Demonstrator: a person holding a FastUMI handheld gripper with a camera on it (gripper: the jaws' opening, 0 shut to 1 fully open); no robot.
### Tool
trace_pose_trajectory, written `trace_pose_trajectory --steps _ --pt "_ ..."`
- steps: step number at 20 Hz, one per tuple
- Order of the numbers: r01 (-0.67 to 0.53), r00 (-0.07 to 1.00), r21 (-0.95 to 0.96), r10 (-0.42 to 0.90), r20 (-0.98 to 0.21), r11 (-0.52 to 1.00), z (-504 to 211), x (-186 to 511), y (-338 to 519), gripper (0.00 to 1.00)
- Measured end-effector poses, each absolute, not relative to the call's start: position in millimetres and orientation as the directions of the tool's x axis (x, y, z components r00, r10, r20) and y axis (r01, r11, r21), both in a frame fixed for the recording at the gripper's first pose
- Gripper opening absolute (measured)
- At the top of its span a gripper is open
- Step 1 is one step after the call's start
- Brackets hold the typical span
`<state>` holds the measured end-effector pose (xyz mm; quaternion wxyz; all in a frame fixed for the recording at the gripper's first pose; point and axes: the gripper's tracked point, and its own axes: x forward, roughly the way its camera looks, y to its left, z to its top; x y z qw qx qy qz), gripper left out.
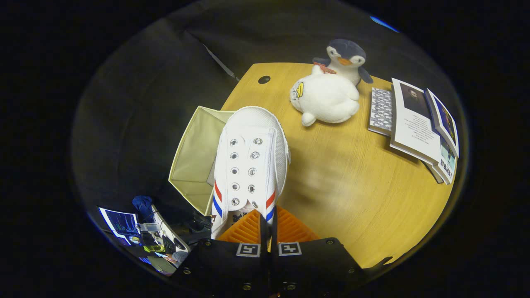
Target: Open the storage box then place both shoes into the box .Put the left shoe in first, then the right shoe, with the right side of both shoes facing outward in a uniform manner.
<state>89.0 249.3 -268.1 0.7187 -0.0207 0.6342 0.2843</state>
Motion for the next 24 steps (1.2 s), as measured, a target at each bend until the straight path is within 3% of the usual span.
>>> trace_pose_trajectory --steps 13,20,21,24 --pt "-0.599 -0.007 0.284 0.351 -0.937 0.749 -268 104 399 0.02" --pt "-0.603 -0.036 0.264 0.304 -0.952 0.753 -283 92 423 0.02" --pt "-0.602 -0.045 0.285 0.324 -0.945 0.746 -284 88 429 0.04" --pt "-0.598 -0.050 0.342 0.392 -0.919 0.725 -262 87 444 0.35"
